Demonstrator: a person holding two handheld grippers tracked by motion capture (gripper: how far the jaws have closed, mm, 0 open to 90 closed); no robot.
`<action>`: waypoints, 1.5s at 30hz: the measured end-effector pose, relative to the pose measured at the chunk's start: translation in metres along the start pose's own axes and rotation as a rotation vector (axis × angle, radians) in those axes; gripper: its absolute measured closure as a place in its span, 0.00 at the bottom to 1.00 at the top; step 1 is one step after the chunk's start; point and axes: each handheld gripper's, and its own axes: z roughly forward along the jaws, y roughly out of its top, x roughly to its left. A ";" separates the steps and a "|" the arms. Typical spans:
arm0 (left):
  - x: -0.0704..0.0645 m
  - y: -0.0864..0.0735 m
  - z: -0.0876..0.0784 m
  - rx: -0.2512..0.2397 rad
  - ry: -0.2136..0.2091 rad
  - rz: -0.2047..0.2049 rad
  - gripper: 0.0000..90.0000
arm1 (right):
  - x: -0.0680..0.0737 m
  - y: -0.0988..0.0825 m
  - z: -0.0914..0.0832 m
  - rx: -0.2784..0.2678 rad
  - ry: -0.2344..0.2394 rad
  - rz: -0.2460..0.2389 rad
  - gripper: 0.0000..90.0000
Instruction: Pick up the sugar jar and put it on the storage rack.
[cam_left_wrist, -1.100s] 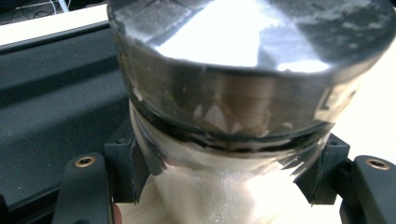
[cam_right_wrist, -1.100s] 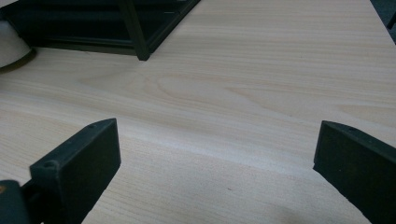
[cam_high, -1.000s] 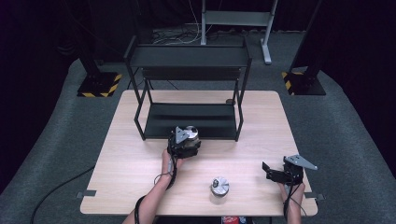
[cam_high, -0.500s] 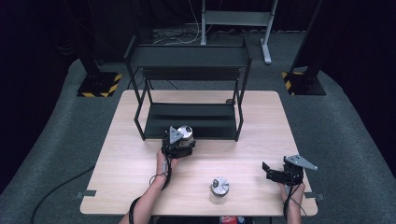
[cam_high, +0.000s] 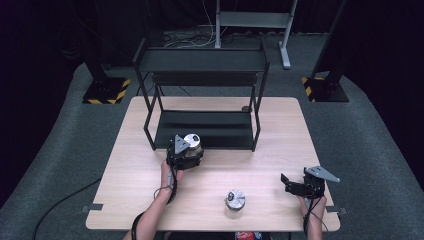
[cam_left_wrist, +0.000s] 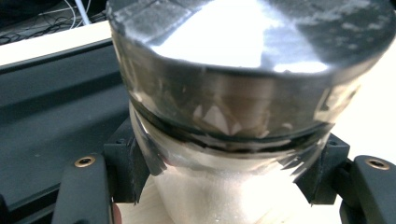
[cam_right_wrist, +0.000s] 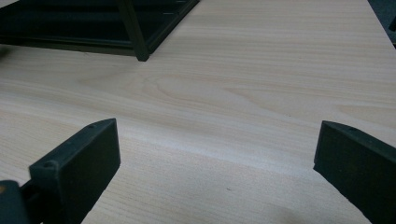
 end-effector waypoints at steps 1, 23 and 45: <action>0.000 0.000 0.000 0.000 0.000 0.000 0.34 | 0.000 0.000 0.000 0.000 0.001 0.000 0.00; 0.015 0.012 -0.018 -0.002 0.014 0.010 0.34 | 0.000 0.000 0.000 0.002 0.000 -0.003 0.00; 0.024 0.028 -0.029 -0.011 0.034 0.024 0.34 | 0.000 0.001 0.000 0.003 0.001 -0.005 0.00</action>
